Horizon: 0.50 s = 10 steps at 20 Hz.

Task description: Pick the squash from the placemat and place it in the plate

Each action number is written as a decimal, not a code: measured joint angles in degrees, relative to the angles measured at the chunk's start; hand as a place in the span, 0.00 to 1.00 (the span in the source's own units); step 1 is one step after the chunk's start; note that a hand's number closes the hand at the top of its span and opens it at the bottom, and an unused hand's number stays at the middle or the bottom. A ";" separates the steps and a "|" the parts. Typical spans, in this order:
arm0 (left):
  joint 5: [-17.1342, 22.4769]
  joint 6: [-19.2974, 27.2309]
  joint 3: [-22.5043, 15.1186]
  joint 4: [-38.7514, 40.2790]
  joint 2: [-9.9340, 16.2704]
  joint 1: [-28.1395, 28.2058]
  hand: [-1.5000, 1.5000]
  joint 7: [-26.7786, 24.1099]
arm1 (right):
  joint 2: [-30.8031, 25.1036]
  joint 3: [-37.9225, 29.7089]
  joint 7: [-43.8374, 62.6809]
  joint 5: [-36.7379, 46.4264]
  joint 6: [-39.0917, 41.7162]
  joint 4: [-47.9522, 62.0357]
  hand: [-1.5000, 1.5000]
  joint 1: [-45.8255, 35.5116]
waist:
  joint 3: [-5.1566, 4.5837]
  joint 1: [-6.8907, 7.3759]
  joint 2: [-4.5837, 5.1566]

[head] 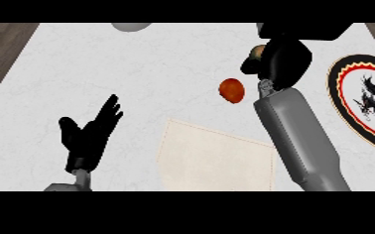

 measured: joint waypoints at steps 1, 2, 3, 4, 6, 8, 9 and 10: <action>0.07 -0.07 0.00 -0.13 0.03 0.11 0.50 0.08 | 0.14 -1.17 0.50 2.02 -0.97 0.55 1.00 -0.83 | -0.01 0.05 -0.10; 0.13 -0.13 0.06 -0.10 0.06 0.13 0.50 0.10 | -0.01 -2.69 0.74 3.58 -2.06 0.91 1.00 -1.60 | -0.01 0.01 -0.13; -0.10 0.17 -0.16 -0.10 -0.19 0.17 0.50 0.25 | 0.10 -4.04 0.99 5.11 -3.04 1.12 1.00 -2.39 | 0.01 -0.07 -0.19; -0.17 0.15 -0.24 -0.26 -0.14 0.26 0.50 0.31 | 0.09 -5.49 1.22 6.69 -4.22 1.40 1.00 -2.80 | 0.01 -0.06 -0.21; -0.24 0.37 -0.26 -0.16 -0.44 0.45 0.50 0.08 | 0.06 -8.53 1.36 9.17 -6.47 1.99 1.00 -3.23 | 0.05 -0.23 -0.24; -0.37 0.55 -0.14 0.01 -0.45 0.46 0.50 0.14 | -0.12 -11.65 0.97 10.95 -9.48 2.17 1.00 -3.42 | 0.13 -0.43 -0.22; -0.28 0.41 0.07 0.01 -0.27 0.56 0.50 0.01 | -0.14 -13.03 0.84 12.07 -11.01 2.14 1.00 -3.16 | 0.14 -0.54 -0.27; -0.24 0.32 0.09 -0.20 -0.19 0.71 0.50 0.00 | 0.08 -14.37 0.52 12.81 -13.18 2.00 1.00 -2.53 | 0.15 -0.59 -0.30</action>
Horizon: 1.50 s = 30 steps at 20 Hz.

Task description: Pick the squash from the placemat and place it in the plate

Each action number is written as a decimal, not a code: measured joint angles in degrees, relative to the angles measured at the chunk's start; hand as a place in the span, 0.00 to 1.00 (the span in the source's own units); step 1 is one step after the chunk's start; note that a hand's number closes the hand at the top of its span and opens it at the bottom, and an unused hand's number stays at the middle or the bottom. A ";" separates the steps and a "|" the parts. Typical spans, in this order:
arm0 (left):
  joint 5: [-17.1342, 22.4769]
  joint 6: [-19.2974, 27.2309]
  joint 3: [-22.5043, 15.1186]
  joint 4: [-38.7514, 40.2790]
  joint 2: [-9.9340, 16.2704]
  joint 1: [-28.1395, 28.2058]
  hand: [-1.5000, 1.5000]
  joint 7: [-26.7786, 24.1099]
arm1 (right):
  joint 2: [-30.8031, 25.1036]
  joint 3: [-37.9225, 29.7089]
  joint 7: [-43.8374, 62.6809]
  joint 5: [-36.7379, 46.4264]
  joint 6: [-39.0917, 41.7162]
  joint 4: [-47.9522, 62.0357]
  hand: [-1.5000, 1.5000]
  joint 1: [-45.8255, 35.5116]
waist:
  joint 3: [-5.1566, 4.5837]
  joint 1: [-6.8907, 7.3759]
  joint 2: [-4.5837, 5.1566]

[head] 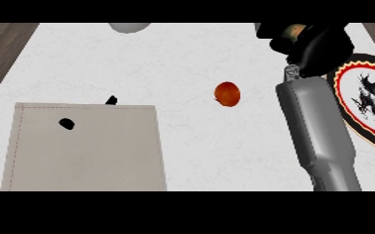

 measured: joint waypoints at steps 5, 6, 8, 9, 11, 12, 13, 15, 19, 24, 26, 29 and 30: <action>-0.19 0.21 0.44 0.51 0.00 0.08 0.50 -0.11 | -0.25 -6.59 -2.86 2.98 -9.33 0.00 1.00 3.64 | 0.09 -0.71 -0.23; -0.39 0.52 0.48 0.53 -0.23 0.37 0.50 -0.59 | -0.60 -8.00 -3.48 3.13 -10.80 0.22 1.00 4.70 | 0.10 -0.82 -0.31; -0.27 -0.11 0.75 1.02 0.00 0.46 0.50 -1.59 | -1.59 -10.97 -4.32 3.82 -13.33 1.22 1.00 5.40 | 0.12 -0.89 -0.37; -0.21 -0.04 0.64 0.63 -0.15 0.50 0.50 -1.19 | -2.41 -12.63 -4.78 4.18 -14.83 2.00 1.00 5.92 | 0.11 -0.85 -0.37; -0.08 0.03 0.48 -0.20 -0.16 0.61 0.50 0.07 | -3.74 -15.48 -4.52 4.89 -17.46 3.27 1.00 6.92 | 0.08 -0.81 -0.40; -0.32 0.32 0.42 -0.14 -0.32 0.58 0.50 0.29 | -4.31 -16.62 -4.65 4.60 -18.97 3.84 1.00 7.83 | 0.07 -0.89 -0.43; -0.19 0.12 0.71 -0.09 -0.03 0.53 0.50 0.47 | -5.53 -17.84 -5.13 3.47 -20.10 4.54 1.00 8.25 | 0.06 -0.94 -0.44; -0.15 -0.27 0.98 0.82 -0.09 0.27 0.50 -0.28 | -7.37 -19.84 -6.43 1.39 -23.18 7.26 1.00 8.79 | 0.10 -0.91 -0.48; -0.04 -0.92 1.18 0.88 -0.10 0.47 0.50 -1.10 | -12.70 -22.82 -10.97 -5.95 -27.98 12.81 1.00 9.91 | 0.12 -0.86 -0.56; -0.42 -1.07 1.36 1.39 -0.18 -0.07 0.50 -0.73 | -19.18 -24.42 -19.31 -17.30 -33.15 21.03 1.00 9.73 | 0.15 -0.70 -0.59; -0.67 -0.79 1.47 1.86 -0.54 -0.26 0.50 -1.13 | -21.06 -25.35 -21.42 -22.25 -33.34 23.54 1.00 10.00 | 0.15 -0.80 -0.60; -0.39 -0.99 1.62 1.73 -0.60 -0.38 0.50 -0.91 | -23.04 -26.79 -22.31 -27.57 -28.87 28.22 0.00 9.89 | 0.16 -0.70 -0.53; -0.29 -1.28 1.50 1.74 -0.70 -0.28 0.50 -1.30 | -23.24 -27.12 -23.34 -29.53 -27.51 29.62 0.00 9.93 | 0.16 -0.63 -0.49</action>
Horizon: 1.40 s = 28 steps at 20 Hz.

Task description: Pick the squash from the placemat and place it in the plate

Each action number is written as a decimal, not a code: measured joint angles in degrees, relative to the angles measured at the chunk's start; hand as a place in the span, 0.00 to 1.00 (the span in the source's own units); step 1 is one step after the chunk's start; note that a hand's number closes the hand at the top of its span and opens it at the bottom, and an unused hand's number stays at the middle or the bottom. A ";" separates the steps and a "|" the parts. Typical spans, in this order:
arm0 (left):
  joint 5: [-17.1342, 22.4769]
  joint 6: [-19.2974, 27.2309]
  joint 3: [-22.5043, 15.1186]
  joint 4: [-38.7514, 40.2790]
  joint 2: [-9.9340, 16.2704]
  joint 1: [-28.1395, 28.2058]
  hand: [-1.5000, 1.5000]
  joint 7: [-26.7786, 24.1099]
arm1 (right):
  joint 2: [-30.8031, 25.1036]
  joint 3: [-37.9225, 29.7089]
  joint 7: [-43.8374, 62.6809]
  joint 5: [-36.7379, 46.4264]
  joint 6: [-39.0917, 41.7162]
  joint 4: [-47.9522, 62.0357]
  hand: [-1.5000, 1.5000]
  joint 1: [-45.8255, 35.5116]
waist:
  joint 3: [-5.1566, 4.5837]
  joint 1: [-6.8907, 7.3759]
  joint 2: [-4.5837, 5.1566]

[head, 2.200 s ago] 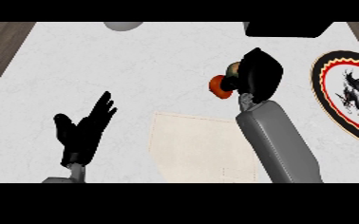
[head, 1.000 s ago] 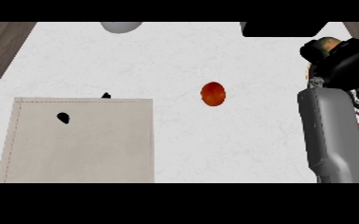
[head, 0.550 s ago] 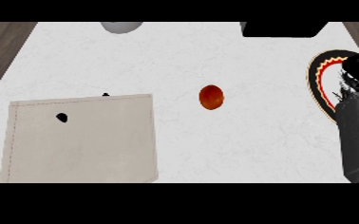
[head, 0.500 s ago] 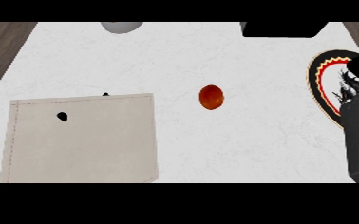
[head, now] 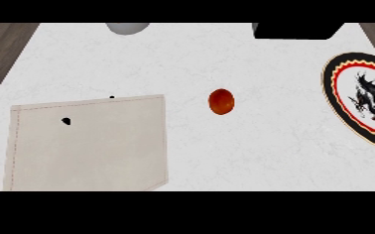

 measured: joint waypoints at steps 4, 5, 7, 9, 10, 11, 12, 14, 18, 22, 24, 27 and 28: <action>-0.17 0.01 -0.08 0.28 -0.29 -0.10 0.50 -0.39 | -1.57 -2.23 -8.43 -9.10 4.85 4.05 0.00 0.14 | 0.10 0.17 0.13; -0.18 0.03 0.06 0.44 -0.29 -0.14 0.50 -0.46 | -1.76 -3.03 -11.64 -11.66 5.69 4.35 0.00 0.45 | 0.14 0.11 0.13; -0.49 0.33 -0.04 0.60 -0.55 -0.41 0.50 -0.38 | -2.02 -4.69 -17.45 -15.92 6.25 5.10 0.00 0.37 | 0.20 0.21 0.16; -0.09 -0.16 0.25 0.48 -0.29 -0.51 0.50 -0.42 | -2.14 -6.53 -23.30 -20.06 6.67 5.07 0.00 0.35 | 0.21 0.36 0.25; -0.34 0.11 0.21 0.65 -0.39 -0.54 0.50 -0.34 | -2.14 -7.45 -26.44 -22.08 6.65 4.57 0.00 0.55 | 0.23 0.24 0.22; -0.41 0.17 0.24 0.64 -0.30 -0.69 0.50 0.13 | -1.62 -8.24 -29.27 -23.82 5.80 4.01 0.00 0.46 | 0.22 0.23 0.20; -0.53 0.24 0.17 0.43 -0.29 -0.62 0.50 0.21 | -1.53 -9.31 -32.03 -25.78 5.29 3.32 0.00 0.48 | 0.22 0.23 0.20; -0.65 0.47 -0.23 -0.34 -0.63 -0.17 0.50 0.63 | -0.31 -11.54 -37.69 -30.01 3.97 1.65 0.00 1.03 | 0.13 0.13 0.11; -0.38 -0.01 0.41 -0.21 -0.21 0.23 0.50 0.31 | 0.29 -16.23 -46.76 -38.59 4.46 -0.19 0.00 2.22 | 0.03 -0.15 -0.03; -0.59 0.01 0.55 -0.47 -0.27 0.75 0.50 0.46 | 1.55 -19.01 -52.57 -46.23 9.55 -3.48 0.00 5.25 | -0.09 -0.70 -0.34; -0.31 -0.31 1.30 0.02 -0.01 0.96 0.50 -0.18 | 3.55 -18.91 -53.32 -48.85 12.97 -7.33 0.00 7.79 | -0.17 -1.17 -0.55; 0.22 -0.86 1.78 -0.41 0.30 1.30 0.50 0.22 | 6.79 -18.10 -53.72 -51.90 18.10 -13.82 0.00 12.75 | -0.30 -1.56 -0.66; -0.02 -0.55 1.50 -0.82 0.02 1.65 0.50 0.41 | 8.40 -17.47 -53.66 -52.45 19.24 -16.34 0.00 14.51 | -0.33 -1.65 -0.70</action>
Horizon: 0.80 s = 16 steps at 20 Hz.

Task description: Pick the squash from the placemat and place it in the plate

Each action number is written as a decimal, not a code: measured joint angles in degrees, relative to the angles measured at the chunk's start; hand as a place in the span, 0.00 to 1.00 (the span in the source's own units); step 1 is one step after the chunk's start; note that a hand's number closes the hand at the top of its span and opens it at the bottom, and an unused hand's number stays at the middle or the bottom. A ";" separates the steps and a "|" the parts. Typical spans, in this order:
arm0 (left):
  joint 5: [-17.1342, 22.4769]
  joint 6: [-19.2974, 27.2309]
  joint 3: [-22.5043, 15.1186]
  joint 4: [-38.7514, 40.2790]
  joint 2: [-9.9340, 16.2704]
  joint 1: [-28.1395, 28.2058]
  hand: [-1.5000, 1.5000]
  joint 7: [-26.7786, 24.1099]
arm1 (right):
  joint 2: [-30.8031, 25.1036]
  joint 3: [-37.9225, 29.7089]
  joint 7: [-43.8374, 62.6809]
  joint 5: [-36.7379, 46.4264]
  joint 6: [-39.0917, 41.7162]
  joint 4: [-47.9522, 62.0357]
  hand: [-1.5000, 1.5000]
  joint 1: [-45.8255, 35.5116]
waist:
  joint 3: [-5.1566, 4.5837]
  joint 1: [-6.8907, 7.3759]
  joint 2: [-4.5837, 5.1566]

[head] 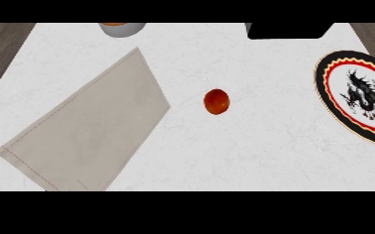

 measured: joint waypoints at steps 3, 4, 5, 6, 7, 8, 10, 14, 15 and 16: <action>-0.67 0.45 -0.21 0.18 -0.57 0.47 0.50 -0.99 | 3.79 2.25 1.68 -1.00 3.09 -7.69 0.00 5.13 | 0.00 -0.10 -0.08; -0.83 0.80 -0.16 0.11 -0.73 0.59 0.50 -0.92 | 5.63 3.22 2.22 -1.00 3.90 -10.70 0.00 7.24 | -0.01 -0.21 -0.13; -0.91 0.88 -0.24 -0.35 -0.70 0.52 0.50 -0.19 | 6.39 3.97 3.13 -0.97 4.62 -12.96 0.00 9.03 | -0.01 -0.13 -0.07; -0.77 0.40 0.05 0.30 -0.55 0.43 0.50 -1.02 | 7.71 5.00 4.06 -0.45 4.92 -15.51 0.00 10.84 | -0.01 -0.17 -0.08; -0.85 0.33 0.15 0.59 -0.53 0.21 0.50 -1.03 | 8.57 5.76 5.35 -0.09 5.27 -18.42 0.00 12.81 | 0.02 -0.12 -0.07; -1.23 0.75 0.25 0.99 -0.63 -0.11 0.50 -0.83 | 10.08 6.74 6.03 0.44 5.27 -20.80 0.00 14.52 | 0.04 -0.08 -0.09; -1.16 0.49 0.54 0.99 -0.37 -0.45 0.50 -0.42 | 12.01 8.44 8.50 1.74 5.84 -26.27 0.00 18.43 | 0.03 -0.02 -0.04; -1.19 -0.09 0.50 1.12 -0.76 -0.25 0.50 -1.45 | 16.54 11.87 11.13 4.29 4.87 -33.21 0.00 23.83 | 0.04 0.25 0.02; -1.15 -0.18 0.54 1.00 -0.78 -0.21 0.50 -1.43 | 17.31 13.79 11.63 4.00 4.19 -35.28 0.00 26.07 | 0.05 0.24 0.03; -1.22 -0.20 0.51 0.65 -0.68 -0.32 0.50 -0.77 | 17.92 14.97 12.61 4.62 3.41 -36.40 0.00 27.12 | 0.03 0.29 0.08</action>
